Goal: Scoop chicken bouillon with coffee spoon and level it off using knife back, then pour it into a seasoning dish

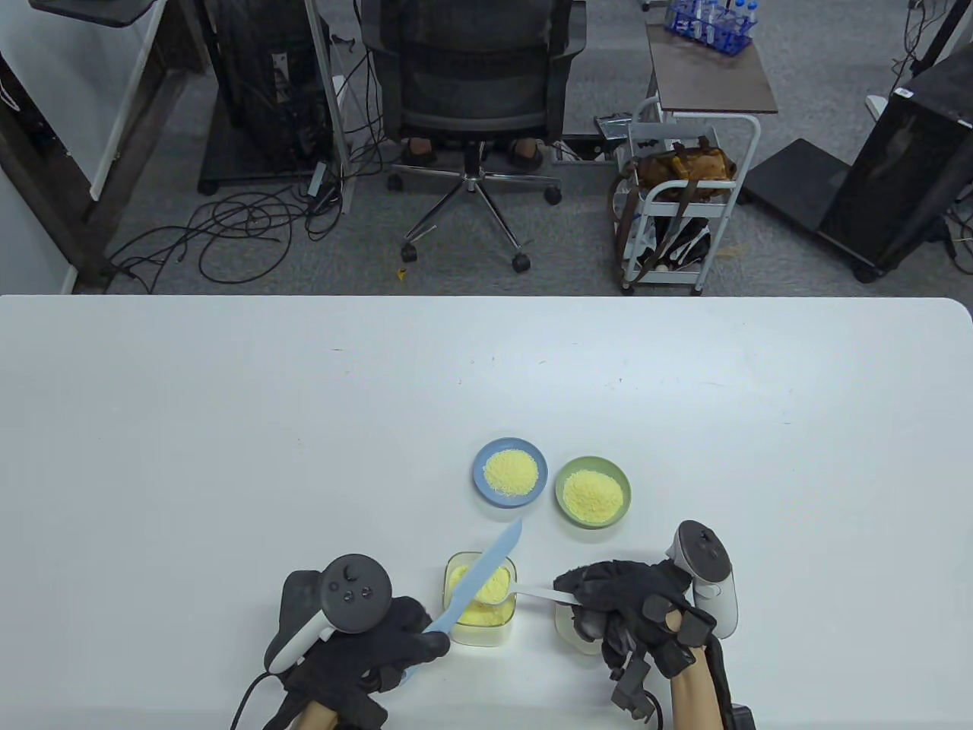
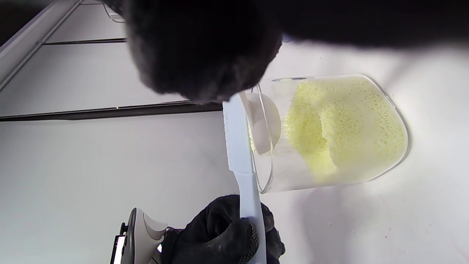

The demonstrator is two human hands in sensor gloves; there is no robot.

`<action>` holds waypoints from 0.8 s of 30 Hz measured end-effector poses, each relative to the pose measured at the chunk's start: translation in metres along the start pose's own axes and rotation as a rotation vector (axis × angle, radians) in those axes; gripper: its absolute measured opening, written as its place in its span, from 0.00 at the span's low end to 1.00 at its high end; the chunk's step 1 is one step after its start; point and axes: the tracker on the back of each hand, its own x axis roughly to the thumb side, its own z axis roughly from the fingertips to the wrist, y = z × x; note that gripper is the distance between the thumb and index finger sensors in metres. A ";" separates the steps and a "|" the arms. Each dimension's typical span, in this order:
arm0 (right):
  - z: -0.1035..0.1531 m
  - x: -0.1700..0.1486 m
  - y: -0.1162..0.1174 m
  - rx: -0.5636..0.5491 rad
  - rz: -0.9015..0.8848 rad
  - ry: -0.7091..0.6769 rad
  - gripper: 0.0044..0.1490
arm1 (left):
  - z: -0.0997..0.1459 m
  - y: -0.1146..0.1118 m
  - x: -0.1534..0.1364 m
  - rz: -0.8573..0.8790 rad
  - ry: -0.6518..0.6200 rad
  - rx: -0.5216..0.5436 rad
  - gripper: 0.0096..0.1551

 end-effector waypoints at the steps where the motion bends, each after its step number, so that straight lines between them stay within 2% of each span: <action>1: 0.000 0.000 0.000 0.000 0.000 -0.001 0.25 | 0.000 0.001 -0.001 0.002 0.005 0.003 0.24; 12: 0.001 0.001 -0.001 0.006 -0.015 -0.010 0.25 | 0.002 0.007 -0.008 0.069 -0.017 -0.003 0.24; 18: 0.002 0.001 -0.001 0.004 -0.014 -0.011 0.25 | 0.005 0.015 -0.020 0.139 0.017 0.130 0.23; 24: 0.002 0.001 -0.001 0.006 -0.013 -0.012 0.25 | -0.003 0.016 -0.046 0.092 0.208 0.275 0.24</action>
